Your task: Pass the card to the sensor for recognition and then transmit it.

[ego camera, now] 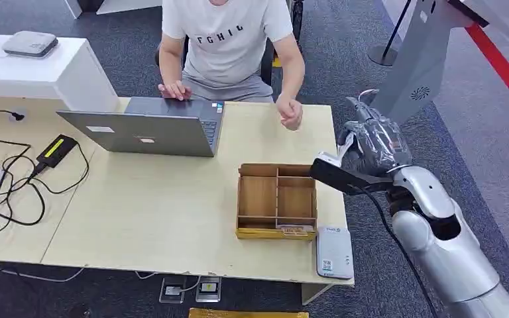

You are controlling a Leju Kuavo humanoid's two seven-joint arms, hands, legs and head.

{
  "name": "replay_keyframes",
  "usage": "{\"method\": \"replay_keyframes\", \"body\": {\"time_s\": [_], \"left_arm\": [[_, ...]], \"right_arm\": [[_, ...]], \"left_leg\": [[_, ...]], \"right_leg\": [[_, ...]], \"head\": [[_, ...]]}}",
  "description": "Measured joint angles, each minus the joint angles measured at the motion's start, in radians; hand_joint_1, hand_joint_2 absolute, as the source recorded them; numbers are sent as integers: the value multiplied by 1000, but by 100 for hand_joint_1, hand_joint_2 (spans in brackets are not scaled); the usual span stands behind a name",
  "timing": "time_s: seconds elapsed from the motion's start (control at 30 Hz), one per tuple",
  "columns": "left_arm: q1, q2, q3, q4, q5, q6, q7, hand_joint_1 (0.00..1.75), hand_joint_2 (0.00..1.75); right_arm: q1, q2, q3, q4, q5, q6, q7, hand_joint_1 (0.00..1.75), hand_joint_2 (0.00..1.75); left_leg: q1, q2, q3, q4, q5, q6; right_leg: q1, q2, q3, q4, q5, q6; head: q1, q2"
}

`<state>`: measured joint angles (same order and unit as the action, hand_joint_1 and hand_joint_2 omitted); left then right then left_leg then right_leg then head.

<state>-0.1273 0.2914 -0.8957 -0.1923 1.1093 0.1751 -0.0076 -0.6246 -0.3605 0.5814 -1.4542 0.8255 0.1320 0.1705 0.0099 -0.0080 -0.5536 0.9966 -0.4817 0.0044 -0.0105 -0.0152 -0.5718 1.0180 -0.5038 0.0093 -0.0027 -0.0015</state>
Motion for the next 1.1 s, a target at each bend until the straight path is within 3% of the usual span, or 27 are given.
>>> {"method": "replay_keyframes", "body": {"time_s": [0.47, 1.1], "left_arm": [[1, 0, -1, 0, 3, 0, 0, 0, 0], [4, 0, -1, 0, 18, 6, 8, 0, 0]], "right_arm": [[53, -39, -16, -38, -3, -5, 1, 175, 175], [207, -114, -60, -37, -47, -55, -26, 175, 175]], "left_leg": [[0, 2, 1, 0, -1, -1], [0, 6, 1, 0, -2, -1]], "right_leg": [[0, 3, 0, 0, 0, 0], [0, 6, -1, 0, 0, 0]], "head": [[0, 0], [0, 0]]}}
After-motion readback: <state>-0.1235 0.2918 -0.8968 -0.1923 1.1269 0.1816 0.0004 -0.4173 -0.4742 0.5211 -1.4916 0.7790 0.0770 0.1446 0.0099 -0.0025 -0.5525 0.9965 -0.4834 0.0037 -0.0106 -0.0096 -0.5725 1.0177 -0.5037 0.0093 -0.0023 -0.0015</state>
